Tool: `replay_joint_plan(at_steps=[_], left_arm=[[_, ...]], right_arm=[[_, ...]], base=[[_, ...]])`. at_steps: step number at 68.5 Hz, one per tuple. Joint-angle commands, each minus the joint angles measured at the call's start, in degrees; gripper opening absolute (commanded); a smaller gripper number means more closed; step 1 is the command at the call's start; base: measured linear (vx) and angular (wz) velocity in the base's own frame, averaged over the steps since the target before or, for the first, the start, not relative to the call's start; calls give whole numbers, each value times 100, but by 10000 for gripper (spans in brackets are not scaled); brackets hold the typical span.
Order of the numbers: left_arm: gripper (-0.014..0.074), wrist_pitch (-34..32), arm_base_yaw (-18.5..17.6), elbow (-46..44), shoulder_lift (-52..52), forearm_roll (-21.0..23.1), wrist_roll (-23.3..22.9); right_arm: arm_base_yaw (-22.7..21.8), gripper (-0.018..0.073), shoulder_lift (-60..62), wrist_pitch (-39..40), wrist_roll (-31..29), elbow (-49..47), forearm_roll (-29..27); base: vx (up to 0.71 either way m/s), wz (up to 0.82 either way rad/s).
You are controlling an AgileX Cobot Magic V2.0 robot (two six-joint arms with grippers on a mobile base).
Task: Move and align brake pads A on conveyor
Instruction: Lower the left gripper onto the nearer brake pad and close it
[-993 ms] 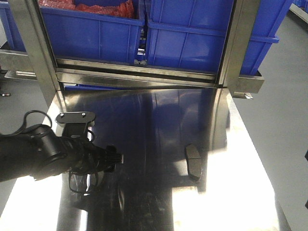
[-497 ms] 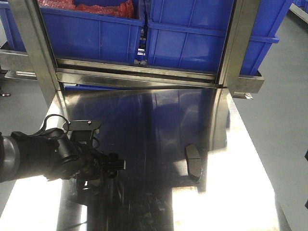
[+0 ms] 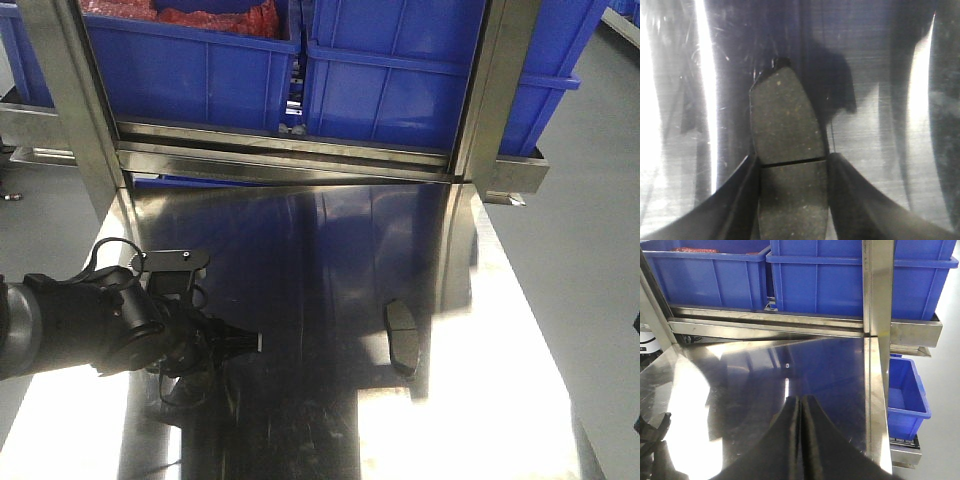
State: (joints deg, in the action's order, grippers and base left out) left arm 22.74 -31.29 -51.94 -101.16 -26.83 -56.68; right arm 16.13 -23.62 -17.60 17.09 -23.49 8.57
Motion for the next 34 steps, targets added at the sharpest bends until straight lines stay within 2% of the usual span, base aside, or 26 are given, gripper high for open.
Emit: replay_joint_plan(at_steps=[1,9,34], left_arm=[[160,-153,-25,-144,188,-27,-66],[127,-153,-25,-144,194,-46,-66],[128,-390,-25,32,225,-84,-66]], right_arm=[[-14,-8,-44,428,-25,-163,74],[-14,-8,-44,428,-25,-163,74],[-14,-8,-44,428,-25,-163,74]], base=[[0,0],[0,0],[0,0]])
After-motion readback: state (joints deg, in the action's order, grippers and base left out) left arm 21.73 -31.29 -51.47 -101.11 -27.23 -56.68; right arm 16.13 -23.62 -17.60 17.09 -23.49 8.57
